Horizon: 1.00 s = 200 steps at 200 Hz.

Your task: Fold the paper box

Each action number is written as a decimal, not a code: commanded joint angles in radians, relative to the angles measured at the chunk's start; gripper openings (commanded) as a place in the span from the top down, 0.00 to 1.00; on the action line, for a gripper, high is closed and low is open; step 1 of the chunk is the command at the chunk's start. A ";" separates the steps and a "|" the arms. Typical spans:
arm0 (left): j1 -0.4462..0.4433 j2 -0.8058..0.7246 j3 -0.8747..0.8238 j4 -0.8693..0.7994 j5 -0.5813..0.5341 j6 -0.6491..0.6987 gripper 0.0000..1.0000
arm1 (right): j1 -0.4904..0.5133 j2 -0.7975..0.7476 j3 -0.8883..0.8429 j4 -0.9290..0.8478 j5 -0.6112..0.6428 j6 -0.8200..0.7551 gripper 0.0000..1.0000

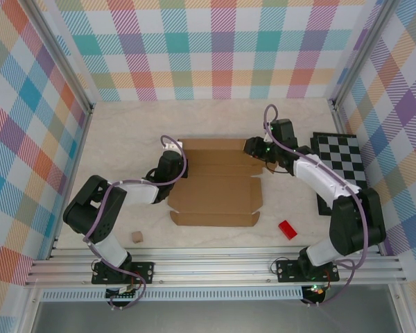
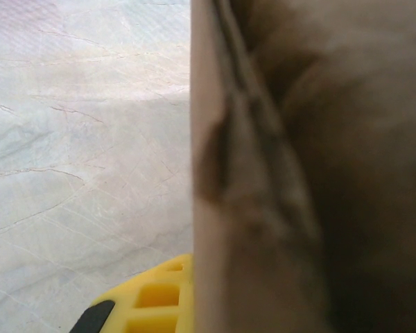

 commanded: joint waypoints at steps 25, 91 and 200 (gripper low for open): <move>-0.013 -0.015 0.004 -0.027 -0.045 -0.005 1.00 | -0.024 -0.120 -0.029 -0.209 0.105 -0.057 0.54; -0.012 -0.007 0.042 -0.105 -0.053 -0.022 1.00 | -0.066 -0.158 -0.260 -0.027 0.049 0.019 0.61; -0.012 -0.013 0.043 -0.101 -0.017 -0.027 1.00 | -0.113 0.171 -0.272 0.373 0.050 0.092 0.59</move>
